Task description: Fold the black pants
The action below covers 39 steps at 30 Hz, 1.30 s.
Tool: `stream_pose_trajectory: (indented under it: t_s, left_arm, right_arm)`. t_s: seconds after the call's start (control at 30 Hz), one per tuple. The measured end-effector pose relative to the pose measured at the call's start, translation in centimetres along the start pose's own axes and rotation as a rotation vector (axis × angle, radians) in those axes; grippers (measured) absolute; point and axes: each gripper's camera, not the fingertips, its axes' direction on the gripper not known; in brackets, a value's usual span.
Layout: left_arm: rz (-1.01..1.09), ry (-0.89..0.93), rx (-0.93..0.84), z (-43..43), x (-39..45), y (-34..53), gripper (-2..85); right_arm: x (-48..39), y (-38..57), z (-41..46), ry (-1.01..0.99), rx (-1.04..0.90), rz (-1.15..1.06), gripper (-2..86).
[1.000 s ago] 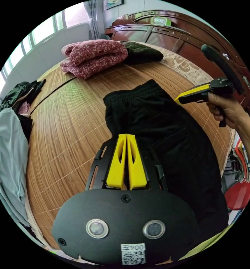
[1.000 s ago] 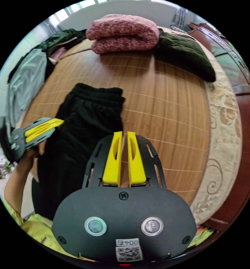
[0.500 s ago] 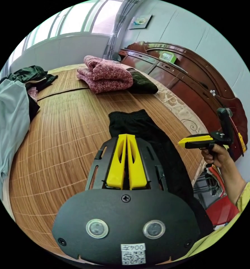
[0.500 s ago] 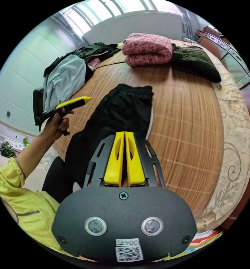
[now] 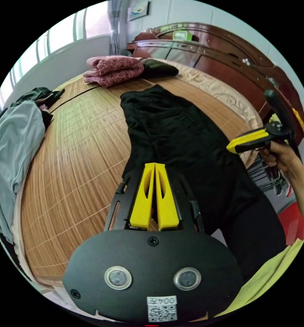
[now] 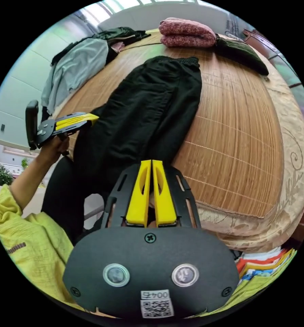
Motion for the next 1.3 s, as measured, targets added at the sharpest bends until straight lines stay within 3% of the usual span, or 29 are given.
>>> stream_pose_trajectory:
  t_s: [0.23, 0.47, 0.67, 0.9, 1.0, 1.13, 1.3]
  left_arm:
    - [-0.313, 0.404, 0.108, -5.0, -5.9, 10.2, 1.3]
    - [-0.566, 0.644, 0.113, -2.8, -6.7, 20.1, 6.9]
    - [-0.508, 0.595, 0.127, -2.5, -5.8, 20.7, 7.7]
    - [-0.493, 0.548, 0.142, -3.2, -5.2, 21.0, 6.5]
    - [-0.393, 0.423, 0.217, -5.8, -3.8, 19.6, 5.8]
    - [-0.313, 0.346, 0.205, -5.9, -4.8, 13.4, 8.1]
    - [-0.361, 0.319, 0.108, -2.0, -7.7, 4.9, 13.0]
  right_arm:
    - [3.5, 10.5, -7.1, -0.408, 0.105, 0.153, 10.1]
    - [4.8, 19.5, -8.2, -0.53, 0.21, 0.312, 11.4]
    - [3.8, 22.3, -10.8, -0.592, 0.368, 0.371, 11.0]
    - [1.7, 20.5, -15.2, -0.384, 0.361, 0.334, 11.8]
    - [0.9, 18.3, -15.5, -0.273, 0.334, 0.3, 12.9]
    - [-0.5, 13.1, -15.9, -0.078, 0.341, 0.229, 15.1]
    - [1.5, 5.7, -14.4, -0.088, 0.336, 0.254, 16.8]
